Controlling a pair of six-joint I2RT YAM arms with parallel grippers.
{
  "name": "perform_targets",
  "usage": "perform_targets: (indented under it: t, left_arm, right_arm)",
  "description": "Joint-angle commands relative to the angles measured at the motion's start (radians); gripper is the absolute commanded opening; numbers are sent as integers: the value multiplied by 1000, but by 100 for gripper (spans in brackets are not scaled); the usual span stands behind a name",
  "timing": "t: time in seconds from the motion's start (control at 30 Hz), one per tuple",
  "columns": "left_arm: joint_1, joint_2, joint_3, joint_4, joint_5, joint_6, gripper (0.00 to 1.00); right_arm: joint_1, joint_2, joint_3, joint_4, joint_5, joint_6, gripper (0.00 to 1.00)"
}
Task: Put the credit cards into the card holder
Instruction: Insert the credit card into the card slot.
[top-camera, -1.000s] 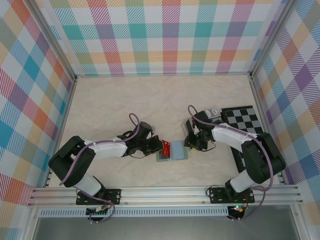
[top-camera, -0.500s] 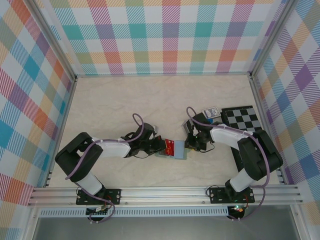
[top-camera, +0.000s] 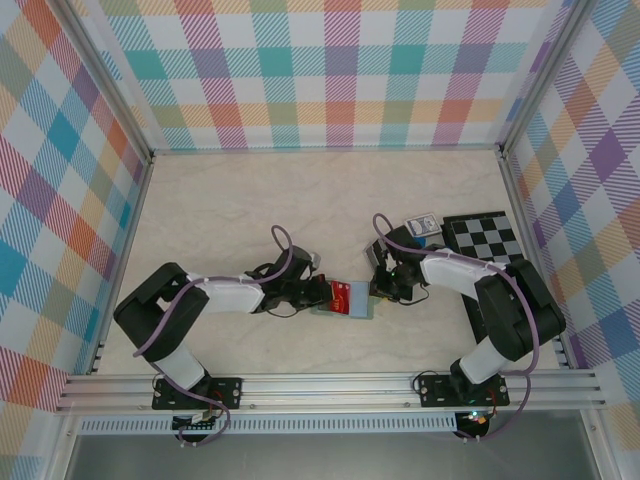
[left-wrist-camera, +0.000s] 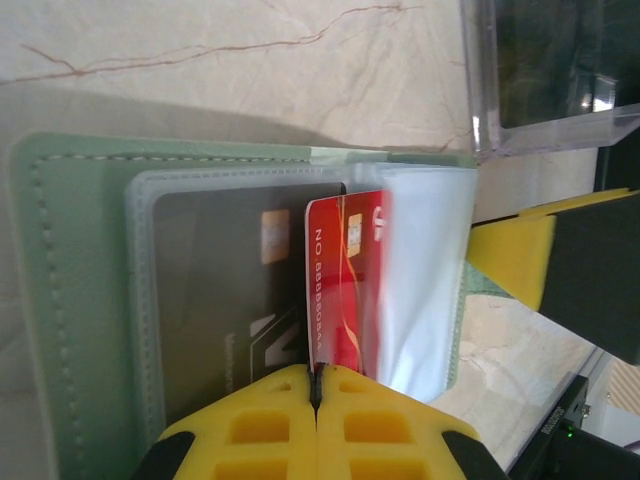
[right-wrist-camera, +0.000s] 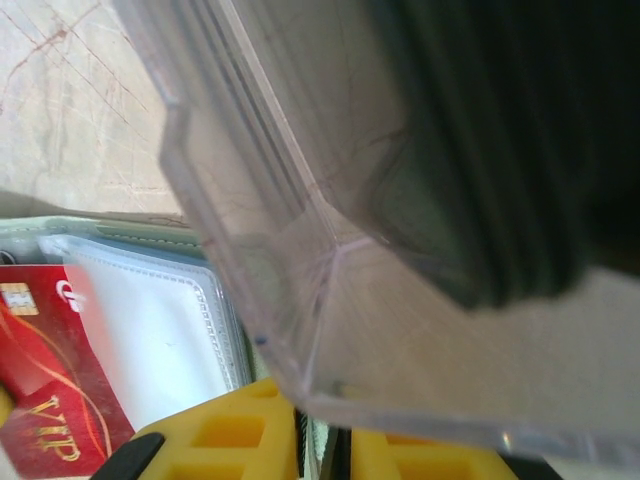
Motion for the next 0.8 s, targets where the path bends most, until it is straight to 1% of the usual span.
perform_targets:
  t: [0.0, 0.17, 0.23, 0.3, 0.4, 0.53, 0.7, 0.77]
  left_arm:
    - [-25, 43, 27, -19, -13, -5, 3]
    - [-34, 61, 60, -35, -6, 15, 6]
    - [-36, 60, 67, -52, -12, 22, 6]
    - [-35, 45, 64, -70, -39, 27, 5]
    - [-35, 13, 67, -147, -94, 44, 3]
    - [-36, -34, 56, -211, -157, 75, 3]
    - [-35, -26, 81, -237, -167, 110, 3]
    - [-35, -5, 92, -226, -143, 114, 3]
  right_arm:
    - [5, 2, -33, -11, -38, 13, 17]
    - [5, 2, -39, -4, -43, 19, 17]
    - [4, -1, -38, -5, -43, 20, 17]
    - [5, -4, -36, -13, -36, 22, 17]
    - [5, -9, -34, -19, -28, 22, 17]
    - [5, -15, -36, -19, -23, 20, 17]
    - [5, -5, -37, -5, -37, 20, 17]
    - [5, -2, -40, 1, -39, 21, 17]
